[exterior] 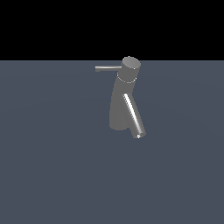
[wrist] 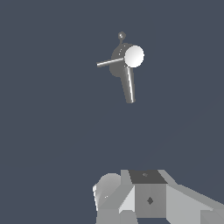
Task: Turn on the faucet by rotating a designated handle.
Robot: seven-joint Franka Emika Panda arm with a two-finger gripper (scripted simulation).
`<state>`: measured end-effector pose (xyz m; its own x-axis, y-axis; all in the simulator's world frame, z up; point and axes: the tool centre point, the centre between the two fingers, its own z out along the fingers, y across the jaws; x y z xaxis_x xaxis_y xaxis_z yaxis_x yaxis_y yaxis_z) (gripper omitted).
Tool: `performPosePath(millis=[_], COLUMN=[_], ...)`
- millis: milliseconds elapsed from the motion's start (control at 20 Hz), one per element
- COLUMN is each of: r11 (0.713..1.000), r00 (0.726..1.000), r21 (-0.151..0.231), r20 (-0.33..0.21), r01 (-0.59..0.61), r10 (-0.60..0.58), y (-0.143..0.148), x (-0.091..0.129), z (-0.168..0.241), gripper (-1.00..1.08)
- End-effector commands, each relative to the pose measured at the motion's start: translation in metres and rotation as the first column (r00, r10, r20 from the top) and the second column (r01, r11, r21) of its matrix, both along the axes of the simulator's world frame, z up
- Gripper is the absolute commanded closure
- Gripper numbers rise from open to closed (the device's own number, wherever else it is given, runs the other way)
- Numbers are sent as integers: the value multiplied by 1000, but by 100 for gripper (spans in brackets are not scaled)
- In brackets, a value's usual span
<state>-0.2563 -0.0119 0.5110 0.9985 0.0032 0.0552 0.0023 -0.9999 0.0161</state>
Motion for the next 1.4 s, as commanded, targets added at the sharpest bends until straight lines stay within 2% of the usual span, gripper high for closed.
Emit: performPosePath(millis=[0, 400, 800, 1050, 1350], r11=[1000, 999, 982, 949, 890], r00=[1000, 999, 984, 955, 901], r21=[0, 20, 80, 137, 207], r20=[0, 11, 40, 59, 72], r01=[0, 45, 172, 282, 407], r10=[0, -45, -176, -292, -429], y=[0, 4, 15, 24, 34], x=[0, 5, 20, 36, 58], z=[0, -10, -37, -61, -89], gripper=[108, 108, 108, 108, 108])
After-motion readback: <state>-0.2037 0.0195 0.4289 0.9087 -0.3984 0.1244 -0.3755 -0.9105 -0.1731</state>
